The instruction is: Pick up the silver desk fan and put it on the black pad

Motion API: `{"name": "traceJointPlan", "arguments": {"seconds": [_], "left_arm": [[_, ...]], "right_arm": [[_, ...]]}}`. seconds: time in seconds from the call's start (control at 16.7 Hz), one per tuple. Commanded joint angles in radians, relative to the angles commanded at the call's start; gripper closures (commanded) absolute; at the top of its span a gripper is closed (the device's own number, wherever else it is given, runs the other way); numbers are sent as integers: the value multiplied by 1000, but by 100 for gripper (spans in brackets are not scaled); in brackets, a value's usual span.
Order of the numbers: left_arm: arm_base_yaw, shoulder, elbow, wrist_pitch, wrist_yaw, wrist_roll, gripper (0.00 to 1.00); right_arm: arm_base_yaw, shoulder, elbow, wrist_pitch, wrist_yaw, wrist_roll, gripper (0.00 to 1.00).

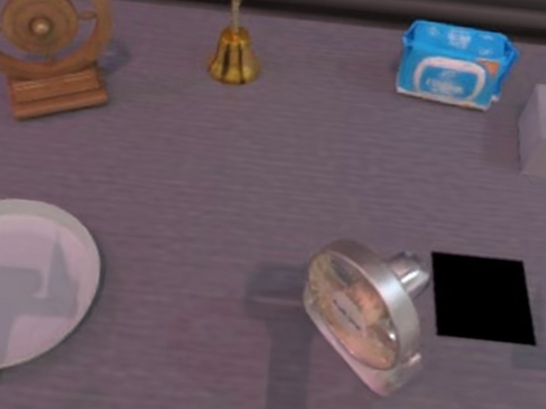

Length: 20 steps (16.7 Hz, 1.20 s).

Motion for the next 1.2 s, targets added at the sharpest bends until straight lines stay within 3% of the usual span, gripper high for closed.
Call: {"name": "traceJointPlan", "arguments": {"seconds": [0.24, 0.48, 1.2], "left_arm": [[0, 0, 0, 0, 0, 0, 0], [0, 0, 0, 0, 0, 0, 0], [0, 0, 0, 0, 0, 0, 0]], "right_arm": [[15, 31, 30, -28, -1, -1, 0], [94, 219, 207, -184, -1, -5, 0], [511, 1330, 1217, -983, 3, 2, 0]]}}
